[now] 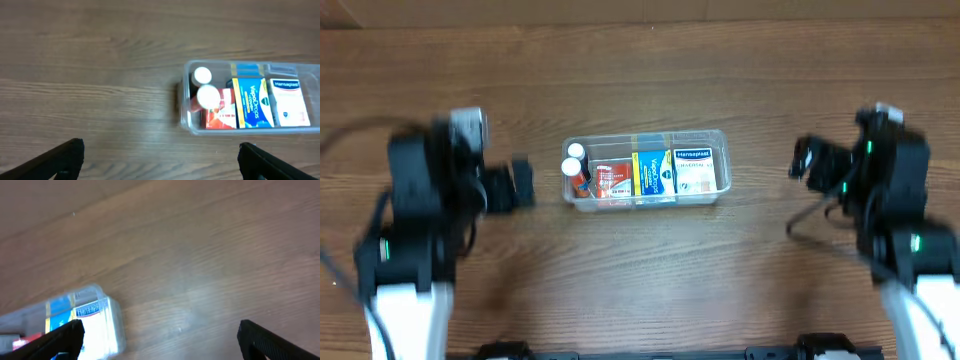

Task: Pack container

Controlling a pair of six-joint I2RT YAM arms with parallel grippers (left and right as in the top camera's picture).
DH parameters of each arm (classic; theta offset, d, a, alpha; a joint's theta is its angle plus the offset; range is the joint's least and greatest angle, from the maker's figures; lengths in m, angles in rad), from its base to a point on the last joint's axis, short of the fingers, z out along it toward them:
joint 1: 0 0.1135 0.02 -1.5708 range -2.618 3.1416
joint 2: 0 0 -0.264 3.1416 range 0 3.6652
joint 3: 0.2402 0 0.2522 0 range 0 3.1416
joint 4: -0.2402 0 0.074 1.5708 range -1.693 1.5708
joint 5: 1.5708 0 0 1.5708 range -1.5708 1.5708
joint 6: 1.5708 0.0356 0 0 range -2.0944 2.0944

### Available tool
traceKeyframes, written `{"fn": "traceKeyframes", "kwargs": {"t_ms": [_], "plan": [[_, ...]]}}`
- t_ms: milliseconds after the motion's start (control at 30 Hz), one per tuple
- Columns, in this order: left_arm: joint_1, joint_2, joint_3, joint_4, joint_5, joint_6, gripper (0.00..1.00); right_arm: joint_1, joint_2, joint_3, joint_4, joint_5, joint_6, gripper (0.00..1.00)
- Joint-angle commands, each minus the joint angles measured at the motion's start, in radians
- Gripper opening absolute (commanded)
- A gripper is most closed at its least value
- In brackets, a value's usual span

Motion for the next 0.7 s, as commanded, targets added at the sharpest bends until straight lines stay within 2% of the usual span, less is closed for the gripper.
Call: {"fn": "traceKeyframes", "kwargs": {"t_ms": [0,100,167,433,567,667], "plan": [[-0.003,-0.323,-0.210,0.013,0.014,0.015,1.00,0.003,-0.222,-0.138,-0.011,0.018,0.026,1.00],[-0.003,-0.548,-0.301,0.014,0.010,0.000,1.00,0.003,-0.328,-0.176,-0.094,0.017,0.031,1.00],[-0.003,-0.634,-0.309,0.007,0.010,0.001,1.00,0.003,-0.330,-0.177,-0.144,0.018,0.031,1.00],[-0.003,-0.645,-0.310,-0.168,0.010,0.001,1.00,0.003,-0.330,-0.177,-0.165,0.018,0.031,1.00],[-0.003,-0.645,-0.311,-0.173,0.009,0.001,1.00,0.003,-0.342,-0.178,-0.170,0.018,0.030,1.00],[-0.003,-0.645,-0.311,-0.173,0.009,0.001,1.00,0.003,-0.426,-0.206,-0.166,0.018,-0.006,1.00]]}}
